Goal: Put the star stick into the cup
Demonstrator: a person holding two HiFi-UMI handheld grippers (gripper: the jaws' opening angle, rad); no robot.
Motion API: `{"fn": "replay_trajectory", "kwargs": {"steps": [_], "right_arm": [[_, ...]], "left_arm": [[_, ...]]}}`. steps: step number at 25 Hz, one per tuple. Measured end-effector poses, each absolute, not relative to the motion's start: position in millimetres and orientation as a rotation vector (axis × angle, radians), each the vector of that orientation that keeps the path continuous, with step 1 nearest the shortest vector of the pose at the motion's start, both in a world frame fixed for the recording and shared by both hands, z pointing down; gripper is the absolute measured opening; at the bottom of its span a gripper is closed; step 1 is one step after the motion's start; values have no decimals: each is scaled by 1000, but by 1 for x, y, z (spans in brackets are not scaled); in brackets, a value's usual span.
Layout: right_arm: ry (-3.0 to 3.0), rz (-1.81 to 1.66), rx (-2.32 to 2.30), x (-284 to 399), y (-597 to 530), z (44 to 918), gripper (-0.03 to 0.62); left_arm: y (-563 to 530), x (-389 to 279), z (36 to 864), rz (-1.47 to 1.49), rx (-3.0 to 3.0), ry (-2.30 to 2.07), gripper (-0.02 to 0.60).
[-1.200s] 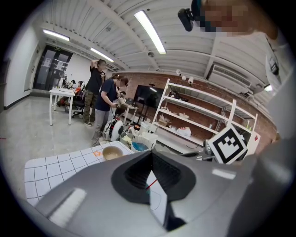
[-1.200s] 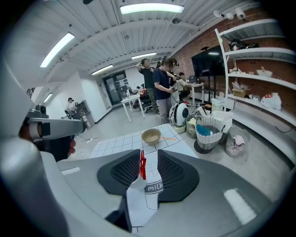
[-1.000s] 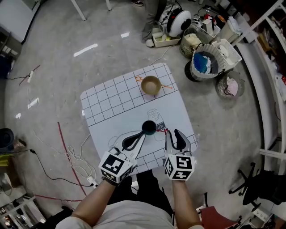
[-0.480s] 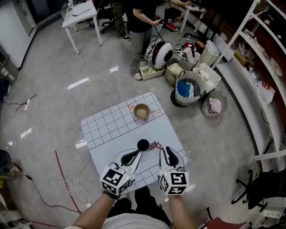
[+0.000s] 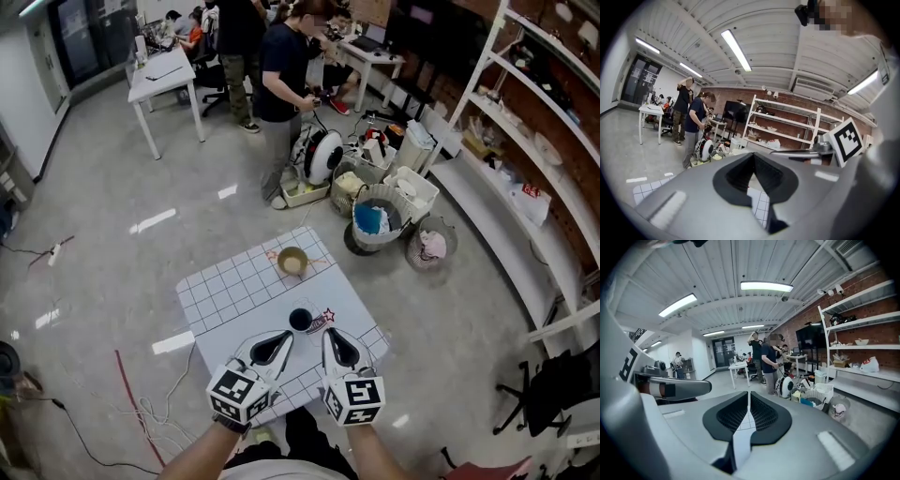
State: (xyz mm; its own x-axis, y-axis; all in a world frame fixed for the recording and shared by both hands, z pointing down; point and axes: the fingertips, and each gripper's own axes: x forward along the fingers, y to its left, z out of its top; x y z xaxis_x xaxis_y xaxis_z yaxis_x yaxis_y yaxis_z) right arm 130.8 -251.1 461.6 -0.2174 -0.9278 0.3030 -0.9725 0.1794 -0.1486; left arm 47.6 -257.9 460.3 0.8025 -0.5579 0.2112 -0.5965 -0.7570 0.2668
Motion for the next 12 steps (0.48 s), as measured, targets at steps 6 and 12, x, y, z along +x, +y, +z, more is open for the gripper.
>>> {"fn": "replay_trajectory", "kwargs": {"steps": [6, 12], "right_arm": [[-2337, 412, 1863, 103, -226, 437, 12], [-2389, 360, 1852, 74, -210, 406, 12]], "left_arm": [[-236, 27, 436, 134, 2690, -880, 6], [-215, 3, 404, 86, 2701, -886, 5]]}}
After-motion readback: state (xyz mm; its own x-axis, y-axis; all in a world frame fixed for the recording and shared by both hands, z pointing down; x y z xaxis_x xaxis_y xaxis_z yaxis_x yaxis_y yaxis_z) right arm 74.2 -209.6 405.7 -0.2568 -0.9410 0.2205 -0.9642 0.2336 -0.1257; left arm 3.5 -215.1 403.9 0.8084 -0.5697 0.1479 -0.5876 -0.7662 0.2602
